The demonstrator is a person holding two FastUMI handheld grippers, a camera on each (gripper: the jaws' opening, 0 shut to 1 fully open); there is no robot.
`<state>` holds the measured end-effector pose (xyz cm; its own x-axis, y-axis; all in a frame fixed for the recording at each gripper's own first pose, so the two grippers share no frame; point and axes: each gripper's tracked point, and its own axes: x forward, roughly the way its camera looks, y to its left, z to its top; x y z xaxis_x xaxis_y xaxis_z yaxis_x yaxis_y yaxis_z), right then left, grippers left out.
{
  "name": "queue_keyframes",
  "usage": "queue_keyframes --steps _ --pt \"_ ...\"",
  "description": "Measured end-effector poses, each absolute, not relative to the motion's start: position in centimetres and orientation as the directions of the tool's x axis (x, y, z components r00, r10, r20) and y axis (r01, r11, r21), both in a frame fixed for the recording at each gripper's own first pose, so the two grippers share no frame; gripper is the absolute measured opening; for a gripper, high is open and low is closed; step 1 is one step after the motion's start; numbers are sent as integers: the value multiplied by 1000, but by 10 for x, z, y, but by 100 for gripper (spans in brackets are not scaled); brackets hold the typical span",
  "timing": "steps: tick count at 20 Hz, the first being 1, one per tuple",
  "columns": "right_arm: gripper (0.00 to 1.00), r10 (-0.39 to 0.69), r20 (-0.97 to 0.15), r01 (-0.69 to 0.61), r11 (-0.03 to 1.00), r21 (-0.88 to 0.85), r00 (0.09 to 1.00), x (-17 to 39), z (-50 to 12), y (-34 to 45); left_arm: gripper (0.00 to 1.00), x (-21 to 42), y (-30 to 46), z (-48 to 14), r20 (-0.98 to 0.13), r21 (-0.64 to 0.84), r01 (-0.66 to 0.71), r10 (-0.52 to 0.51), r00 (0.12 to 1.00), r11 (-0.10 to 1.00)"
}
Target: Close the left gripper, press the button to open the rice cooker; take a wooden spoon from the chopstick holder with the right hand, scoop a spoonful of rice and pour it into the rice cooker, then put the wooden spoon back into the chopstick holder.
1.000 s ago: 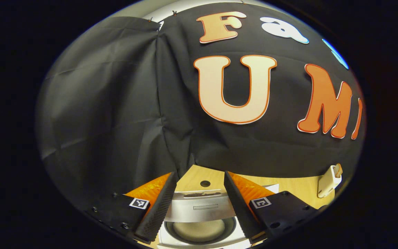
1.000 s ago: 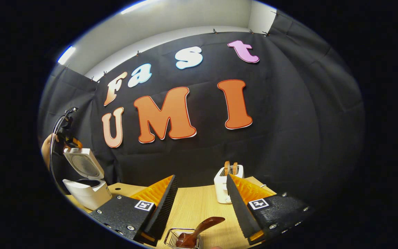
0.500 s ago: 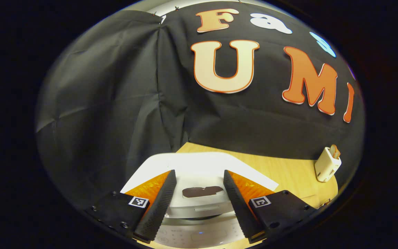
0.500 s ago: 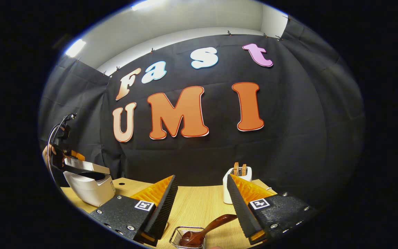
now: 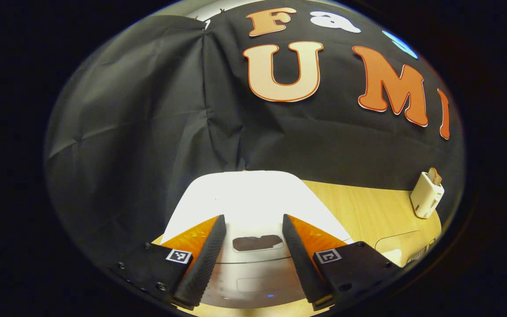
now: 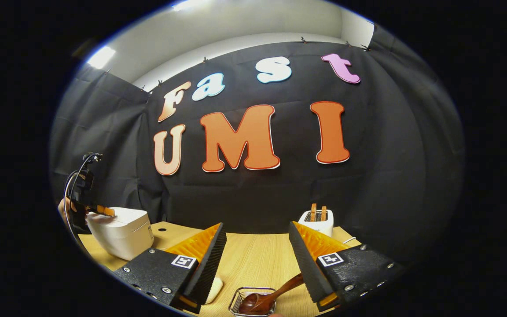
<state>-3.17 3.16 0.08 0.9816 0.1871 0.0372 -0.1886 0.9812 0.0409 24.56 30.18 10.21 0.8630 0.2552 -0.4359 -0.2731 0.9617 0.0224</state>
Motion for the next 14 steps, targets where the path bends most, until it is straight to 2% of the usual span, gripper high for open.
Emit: queue_keyframes --steps 2,4,13,14 --pt "85 192 42 -193 980 36 981 -31 2 36 87 239 300 115 -346 45 -283 281 895 958" --pt "85 192 52 -193 981 30 980 -30 5 40 87 231 286 138 -260 32 -263 262 929 964" --pt "85 206 79 -208 978 25 975 -30 10 55 87 230 250 200 -86 56 -207 212 974 977" --pt "85 199 97 -202 979 20 975 -32 14 54 93 226 244 206 -48 68 -201 205 978 977"
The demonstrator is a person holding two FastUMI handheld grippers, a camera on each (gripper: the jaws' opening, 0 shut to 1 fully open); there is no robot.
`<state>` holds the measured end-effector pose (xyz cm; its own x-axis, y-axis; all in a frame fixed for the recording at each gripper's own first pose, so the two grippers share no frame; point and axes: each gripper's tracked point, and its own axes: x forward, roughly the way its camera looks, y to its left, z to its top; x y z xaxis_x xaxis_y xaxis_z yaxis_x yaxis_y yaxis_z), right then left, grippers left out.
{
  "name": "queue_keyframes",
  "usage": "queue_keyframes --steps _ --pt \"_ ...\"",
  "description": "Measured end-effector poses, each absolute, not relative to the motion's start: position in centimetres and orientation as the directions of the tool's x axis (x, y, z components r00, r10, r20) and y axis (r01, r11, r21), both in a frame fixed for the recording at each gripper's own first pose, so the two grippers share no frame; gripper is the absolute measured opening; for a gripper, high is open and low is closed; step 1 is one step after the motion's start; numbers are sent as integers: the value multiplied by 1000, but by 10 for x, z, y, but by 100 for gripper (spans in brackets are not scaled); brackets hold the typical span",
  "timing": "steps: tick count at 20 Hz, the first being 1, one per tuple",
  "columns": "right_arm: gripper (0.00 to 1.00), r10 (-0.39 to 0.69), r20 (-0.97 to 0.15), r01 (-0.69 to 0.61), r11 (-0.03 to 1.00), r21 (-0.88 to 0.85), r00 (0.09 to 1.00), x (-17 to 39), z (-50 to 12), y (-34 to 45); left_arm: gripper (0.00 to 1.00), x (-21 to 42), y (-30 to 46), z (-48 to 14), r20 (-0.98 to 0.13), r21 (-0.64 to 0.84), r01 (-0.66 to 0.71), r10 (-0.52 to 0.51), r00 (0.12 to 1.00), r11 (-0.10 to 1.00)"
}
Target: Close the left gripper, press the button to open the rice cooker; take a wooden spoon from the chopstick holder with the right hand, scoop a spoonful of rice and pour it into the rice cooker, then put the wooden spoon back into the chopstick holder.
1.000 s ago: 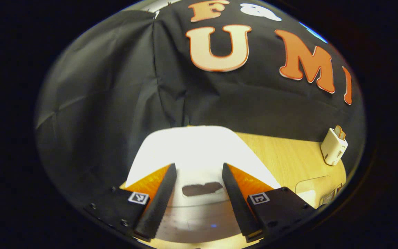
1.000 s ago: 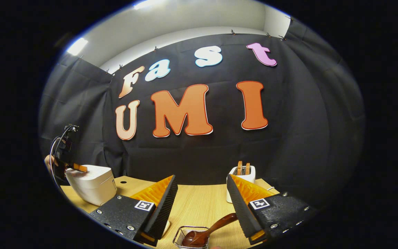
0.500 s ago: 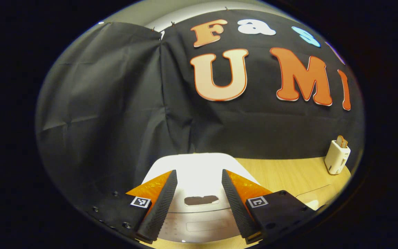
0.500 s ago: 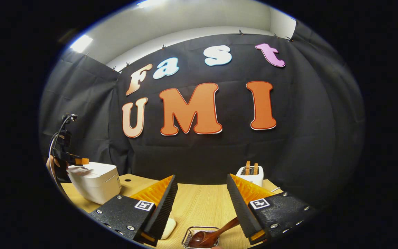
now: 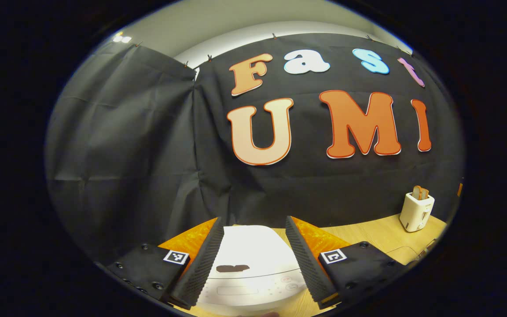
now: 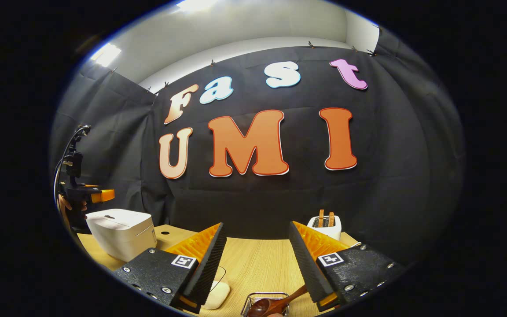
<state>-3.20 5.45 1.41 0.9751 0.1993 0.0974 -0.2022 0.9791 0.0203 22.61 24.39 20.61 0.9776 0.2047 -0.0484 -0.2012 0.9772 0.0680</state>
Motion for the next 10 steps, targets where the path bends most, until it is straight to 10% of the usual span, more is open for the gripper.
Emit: queue_keyframes --steps 10 --pt "85 160 180 -164 987 7 971 -31 24 63 95 213 175 212 106 49 -70 64 992 996"
